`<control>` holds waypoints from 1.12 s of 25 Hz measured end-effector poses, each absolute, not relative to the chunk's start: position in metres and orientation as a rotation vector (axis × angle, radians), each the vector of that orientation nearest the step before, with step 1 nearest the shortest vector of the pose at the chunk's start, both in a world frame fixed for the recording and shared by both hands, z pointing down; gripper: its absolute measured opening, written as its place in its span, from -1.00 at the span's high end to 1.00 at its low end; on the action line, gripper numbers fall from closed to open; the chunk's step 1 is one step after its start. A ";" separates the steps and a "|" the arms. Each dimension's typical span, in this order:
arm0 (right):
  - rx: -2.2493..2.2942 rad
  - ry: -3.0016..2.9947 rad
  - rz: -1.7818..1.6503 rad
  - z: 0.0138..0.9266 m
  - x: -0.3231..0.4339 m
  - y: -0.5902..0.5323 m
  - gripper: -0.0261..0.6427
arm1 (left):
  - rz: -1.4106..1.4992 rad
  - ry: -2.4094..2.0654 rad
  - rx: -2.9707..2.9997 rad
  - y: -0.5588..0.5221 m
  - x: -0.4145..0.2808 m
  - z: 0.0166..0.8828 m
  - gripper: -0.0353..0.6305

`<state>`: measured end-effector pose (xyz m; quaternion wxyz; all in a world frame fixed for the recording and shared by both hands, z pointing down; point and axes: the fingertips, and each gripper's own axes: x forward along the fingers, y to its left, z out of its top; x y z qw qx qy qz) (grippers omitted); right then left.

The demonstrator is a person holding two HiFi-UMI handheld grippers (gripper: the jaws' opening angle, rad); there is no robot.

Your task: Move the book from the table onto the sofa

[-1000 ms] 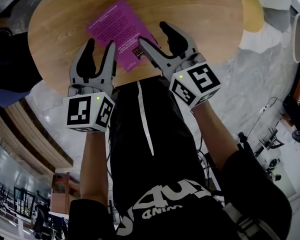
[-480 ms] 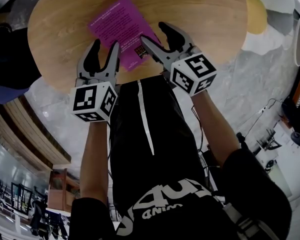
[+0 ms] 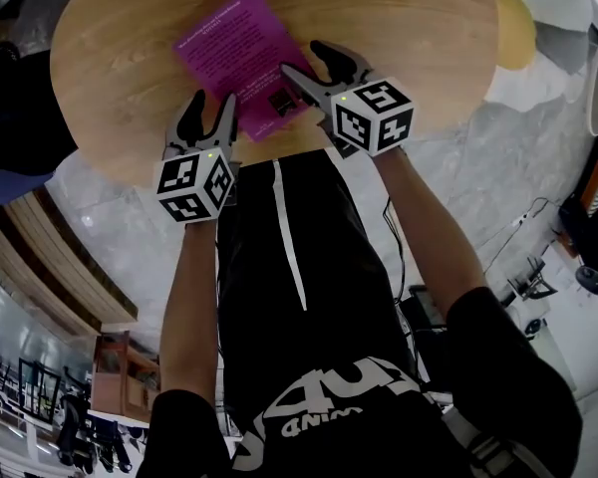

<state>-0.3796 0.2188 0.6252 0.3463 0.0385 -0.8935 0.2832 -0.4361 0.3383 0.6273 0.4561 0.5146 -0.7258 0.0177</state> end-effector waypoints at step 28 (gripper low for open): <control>0.037 -2.170 0.802 0.675 -0.354 0.237 0.15 | -0.015 -1.624 1.224 0.345 -0.398 0.671 0.29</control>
